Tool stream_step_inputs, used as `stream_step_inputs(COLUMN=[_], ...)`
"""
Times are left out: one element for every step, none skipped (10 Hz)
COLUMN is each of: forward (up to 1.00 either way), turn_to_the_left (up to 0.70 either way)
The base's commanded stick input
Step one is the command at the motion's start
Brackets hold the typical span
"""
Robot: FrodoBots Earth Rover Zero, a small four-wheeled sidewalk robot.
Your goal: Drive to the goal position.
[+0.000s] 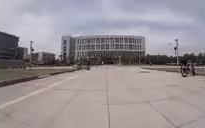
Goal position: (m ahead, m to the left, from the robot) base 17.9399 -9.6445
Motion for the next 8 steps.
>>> stream_step_inputs(forward=[1.0, 1.0, 1.0, 1.0, 1.0, 1.0, 1.0, 1.0], turn_to_the_left=[-0.4, -0.38, -0.18, 0.0, 0.0, 0.0, 0.0, 0.0])
